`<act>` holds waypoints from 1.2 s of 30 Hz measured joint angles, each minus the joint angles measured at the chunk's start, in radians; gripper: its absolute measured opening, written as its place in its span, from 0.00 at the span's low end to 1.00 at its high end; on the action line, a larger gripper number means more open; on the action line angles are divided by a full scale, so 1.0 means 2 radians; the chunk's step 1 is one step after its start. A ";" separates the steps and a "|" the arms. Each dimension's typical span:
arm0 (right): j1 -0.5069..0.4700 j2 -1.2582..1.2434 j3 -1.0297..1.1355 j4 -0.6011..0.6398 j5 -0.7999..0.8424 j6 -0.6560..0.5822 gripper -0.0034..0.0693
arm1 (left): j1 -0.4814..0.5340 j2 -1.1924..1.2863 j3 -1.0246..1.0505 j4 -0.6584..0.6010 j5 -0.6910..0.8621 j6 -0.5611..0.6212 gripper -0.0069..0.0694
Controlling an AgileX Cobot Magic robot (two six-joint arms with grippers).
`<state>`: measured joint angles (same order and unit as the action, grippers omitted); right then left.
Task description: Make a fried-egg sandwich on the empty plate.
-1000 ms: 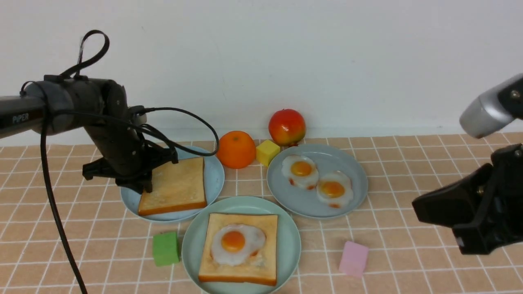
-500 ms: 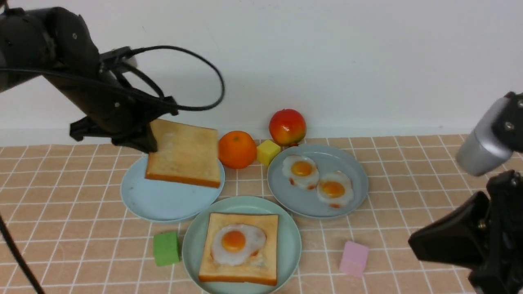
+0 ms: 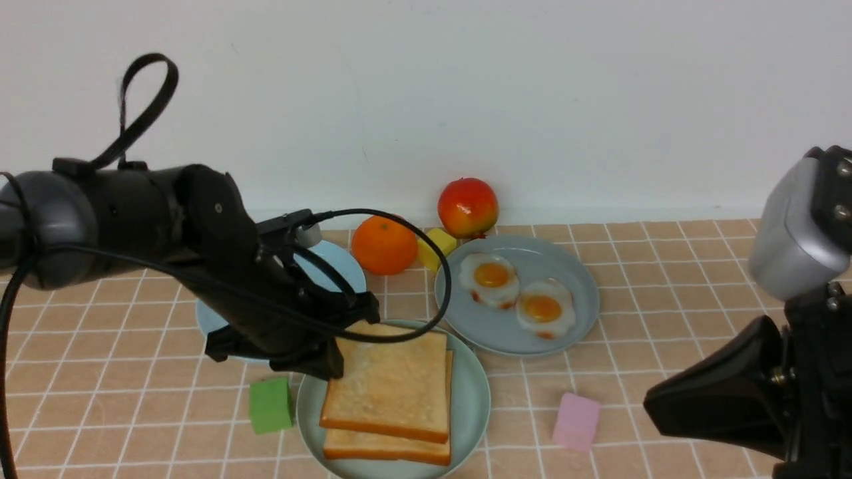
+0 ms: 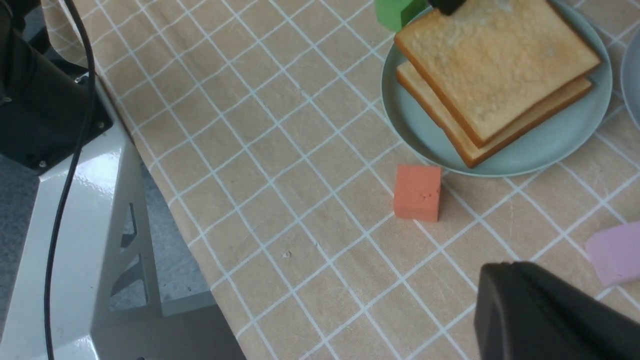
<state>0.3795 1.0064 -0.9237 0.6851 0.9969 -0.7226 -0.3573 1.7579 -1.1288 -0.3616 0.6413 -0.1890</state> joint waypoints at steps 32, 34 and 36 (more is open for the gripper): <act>0.000 -0.101 0.074 0.061 -0.039 -0.022 0.09 | -0.003 -0.083 0.001 0.056 0.085 -0.062 0.56; 0.000 -0.144 0.109 0.068 -0.061 -0.027 0.10 | -0.012 -0.124 0.005 0.065 0.103 -0.079 0.56; 0.000 -0.189 0.145 0.070 -0.086 -0.027 0.10 | -0.026 -0.163 0.011 0.068 0.115 -0.085 0.55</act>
<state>0.3795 0.6277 -0.6342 0.8242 0.8253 -0.7767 -0.4093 1.4317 -1.1074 -0.2250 0.8711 -0.3598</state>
